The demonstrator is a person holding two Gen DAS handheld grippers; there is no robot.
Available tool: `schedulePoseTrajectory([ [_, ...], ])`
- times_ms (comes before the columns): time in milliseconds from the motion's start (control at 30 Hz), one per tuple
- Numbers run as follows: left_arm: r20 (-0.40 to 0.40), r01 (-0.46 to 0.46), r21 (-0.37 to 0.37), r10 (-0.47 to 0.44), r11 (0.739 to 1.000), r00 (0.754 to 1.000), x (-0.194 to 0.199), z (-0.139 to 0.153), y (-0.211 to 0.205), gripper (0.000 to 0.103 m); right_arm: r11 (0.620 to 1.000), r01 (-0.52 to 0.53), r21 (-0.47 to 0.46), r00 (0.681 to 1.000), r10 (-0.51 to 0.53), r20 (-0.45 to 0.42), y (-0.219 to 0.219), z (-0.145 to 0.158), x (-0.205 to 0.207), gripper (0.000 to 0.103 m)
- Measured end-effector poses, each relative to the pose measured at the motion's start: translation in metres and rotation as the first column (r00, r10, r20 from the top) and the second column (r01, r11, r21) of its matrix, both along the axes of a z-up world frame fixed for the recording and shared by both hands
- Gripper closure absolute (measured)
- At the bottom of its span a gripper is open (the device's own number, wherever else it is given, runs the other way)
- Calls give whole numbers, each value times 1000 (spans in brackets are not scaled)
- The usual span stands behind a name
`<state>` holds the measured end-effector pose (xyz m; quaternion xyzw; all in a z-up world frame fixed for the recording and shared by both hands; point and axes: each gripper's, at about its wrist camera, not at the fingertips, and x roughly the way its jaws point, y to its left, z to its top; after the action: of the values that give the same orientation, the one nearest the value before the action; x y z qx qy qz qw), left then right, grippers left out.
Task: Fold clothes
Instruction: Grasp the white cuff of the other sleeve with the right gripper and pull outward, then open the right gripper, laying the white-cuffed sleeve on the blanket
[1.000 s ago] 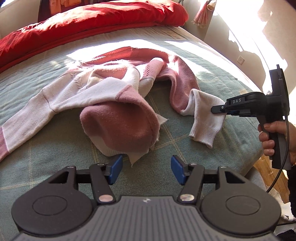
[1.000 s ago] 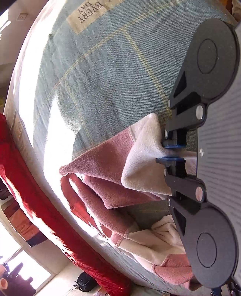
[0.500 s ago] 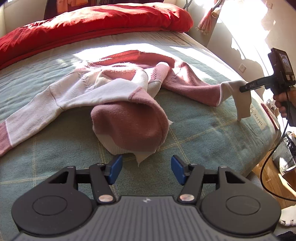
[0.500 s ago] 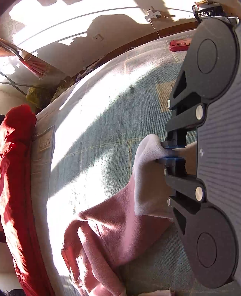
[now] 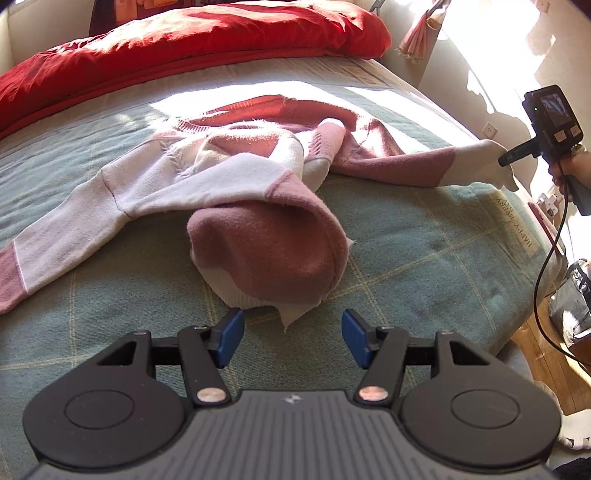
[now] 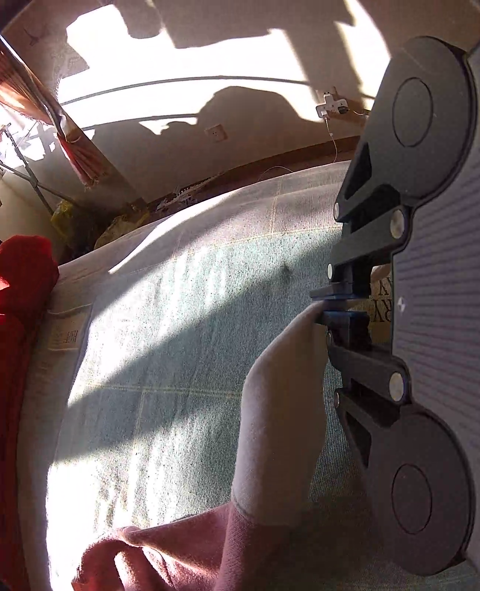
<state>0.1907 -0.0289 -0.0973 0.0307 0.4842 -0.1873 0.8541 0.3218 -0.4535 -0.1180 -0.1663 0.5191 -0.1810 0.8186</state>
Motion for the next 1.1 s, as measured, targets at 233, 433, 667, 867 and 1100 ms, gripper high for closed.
schedulePoseTrajectory([
  [233,-12,9,17,-9,1000,1000,3,-4,-2,43,998,56,-14,998,-55,7,-24,0,16,99],
  [433,-26,6,29,-5,1000,1000,9,-8,-2,43,987,158,-19,987,-158,36,-63,8,29,98],
  [667,-35,5,39,-4,999,999,12,-12,-4,43,976,215,27,975,-216,48,-80,3,39,98],
  [867,-45,-3,48,5,999,999,14,-15,-2,42,964,230,135,971,-235,29,-86,-4,41,94],
  [1100,-51,16,47,-14,999,999,16,-19,-9,38,936,294,193,949,-310,56,-103,1,30,75],
])
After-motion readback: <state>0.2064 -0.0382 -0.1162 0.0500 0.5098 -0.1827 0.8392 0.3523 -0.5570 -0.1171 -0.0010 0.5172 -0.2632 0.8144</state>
